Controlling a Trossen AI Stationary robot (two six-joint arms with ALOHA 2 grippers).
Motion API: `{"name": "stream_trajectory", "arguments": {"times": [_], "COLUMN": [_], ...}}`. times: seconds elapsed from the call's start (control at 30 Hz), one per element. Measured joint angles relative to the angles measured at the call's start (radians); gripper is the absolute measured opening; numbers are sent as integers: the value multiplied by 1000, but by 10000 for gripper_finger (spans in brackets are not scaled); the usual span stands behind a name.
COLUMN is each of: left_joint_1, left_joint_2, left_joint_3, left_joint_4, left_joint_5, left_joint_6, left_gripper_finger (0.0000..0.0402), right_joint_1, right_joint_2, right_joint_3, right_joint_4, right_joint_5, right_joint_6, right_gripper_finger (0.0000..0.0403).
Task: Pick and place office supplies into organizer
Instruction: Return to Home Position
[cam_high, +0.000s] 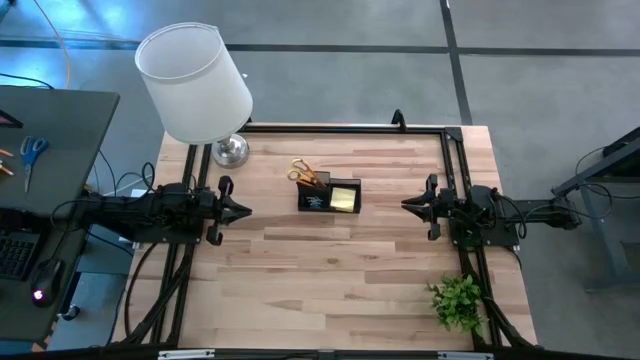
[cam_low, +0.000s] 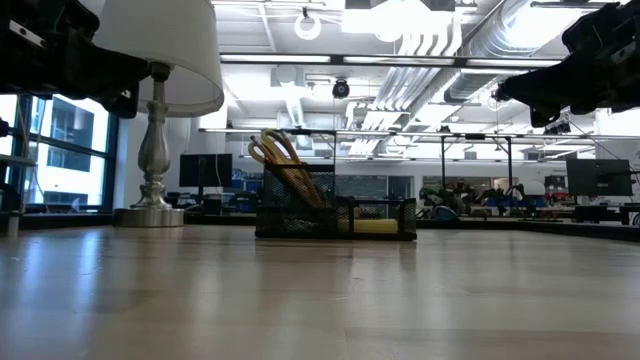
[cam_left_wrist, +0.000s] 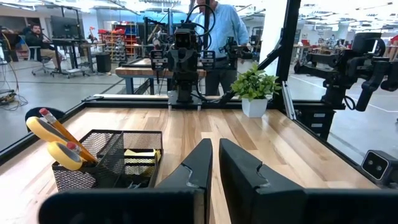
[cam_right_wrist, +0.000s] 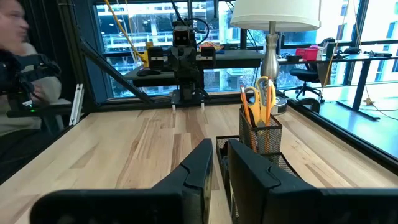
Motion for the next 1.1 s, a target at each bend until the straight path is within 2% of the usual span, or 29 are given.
{"name": "stream_trajectory", "arguments": {"times": [0.73, 1.1], "left_joint_1": [0, 0], "left_joint_2": [0, 0], "left_joint_3": [0, 0], "left_joint_4": [0, 0], "left_joint_5": [0, 0], "left_joint_6": [0, 0], "left_gripper_finger": [17, 18], "right_joint_1": [0, 0], "right_joint_2": [0, 0], "right_joint_3": [0, 0], "right_joint_4": [0, 0], "right_joint_5": [0, 0], "right_joint_6": [0, 0], "right_gripper_finger": [39, 51]}}
